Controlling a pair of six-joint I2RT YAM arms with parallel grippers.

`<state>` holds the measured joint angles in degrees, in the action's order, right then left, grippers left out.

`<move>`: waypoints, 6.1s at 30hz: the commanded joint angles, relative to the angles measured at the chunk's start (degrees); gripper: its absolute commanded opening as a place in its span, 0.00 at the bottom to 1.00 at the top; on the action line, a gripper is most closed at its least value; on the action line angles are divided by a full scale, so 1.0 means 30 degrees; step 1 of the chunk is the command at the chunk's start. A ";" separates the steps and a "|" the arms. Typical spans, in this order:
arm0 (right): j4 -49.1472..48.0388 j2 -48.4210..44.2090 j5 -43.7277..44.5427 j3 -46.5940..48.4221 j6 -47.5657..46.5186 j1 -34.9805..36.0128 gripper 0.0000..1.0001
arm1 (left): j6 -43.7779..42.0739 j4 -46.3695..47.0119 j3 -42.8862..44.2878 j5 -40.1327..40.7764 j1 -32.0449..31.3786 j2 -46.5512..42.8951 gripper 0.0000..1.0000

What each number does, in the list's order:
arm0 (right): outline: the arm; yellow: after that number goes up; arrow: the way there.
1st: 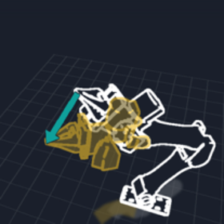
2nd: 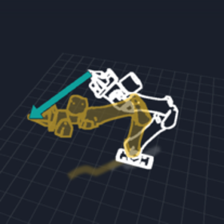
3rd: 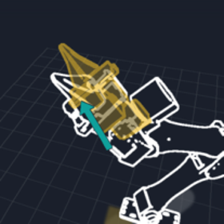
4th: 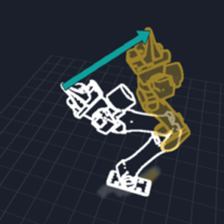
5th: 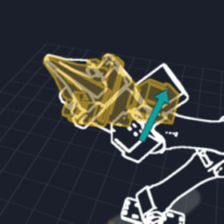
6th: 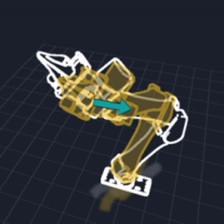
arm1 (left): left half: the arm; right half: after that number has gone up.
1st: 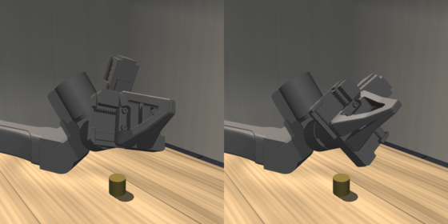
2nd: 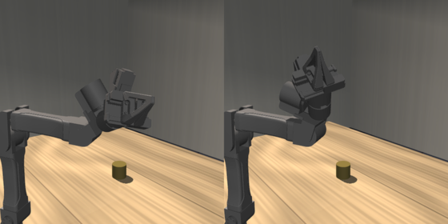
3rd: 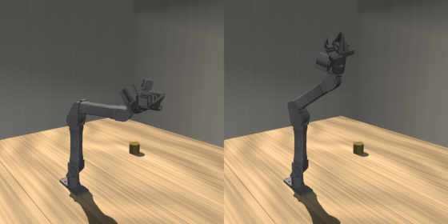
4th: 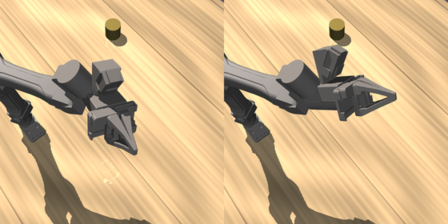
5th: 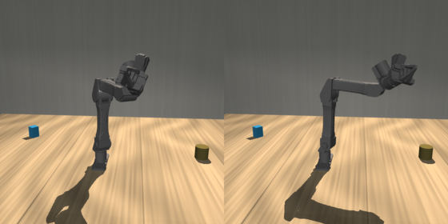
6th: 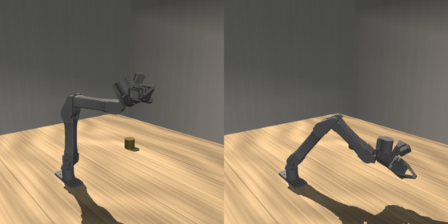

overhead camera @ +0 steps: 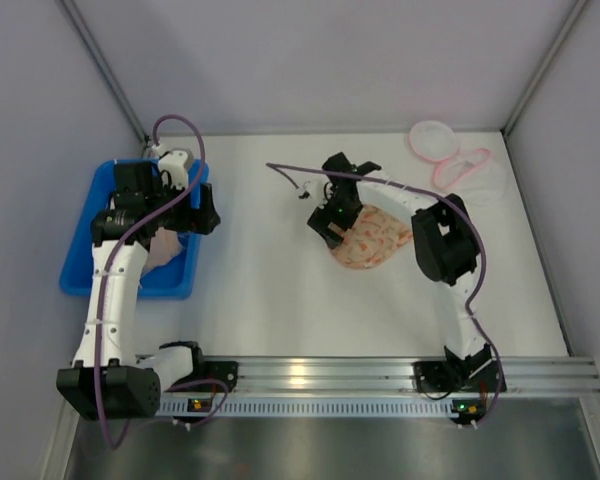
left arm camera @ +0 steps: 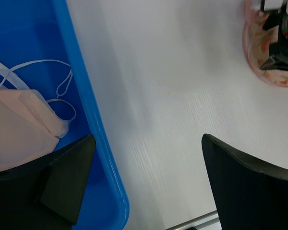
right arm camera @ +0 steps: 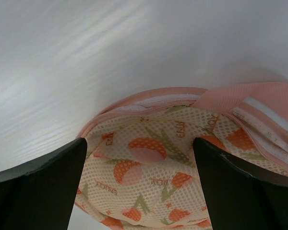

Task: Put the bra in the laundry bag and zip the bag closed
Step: Open the laundry bag at the center of the board.

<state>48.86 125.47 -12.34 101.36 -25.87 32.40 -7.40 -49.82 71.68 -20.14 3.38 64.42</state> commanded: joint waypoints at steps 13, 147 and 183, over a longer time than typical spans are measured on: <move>-0.1166 -0.9097 -0.2716 -0.5988 -0.1354 0.1358 0.65 | 0.0590 0.0230 0.1008 -0.0933 -0.0012 -0.0029 0.98; -0.2021 -0.5962 -0.4764 -0.2585 0.4346 -0.5176 0.99 | -0.0991 0.1310 0.2977 0.4398 0.7839 1.0052 0.81; -0.0379 -0.6492 -0.5380 -0.2762 0.5253 -0.5176 1.00 | 0.0475 0.2780 1.0501 0.1908 0.7078 1.6846 0.86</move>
<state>47.22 105.80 -27.18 91.92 -10.37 16.75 -5.50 -43.29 100.88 -13.08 25.89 118.50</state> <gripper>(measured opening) 0.993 0.856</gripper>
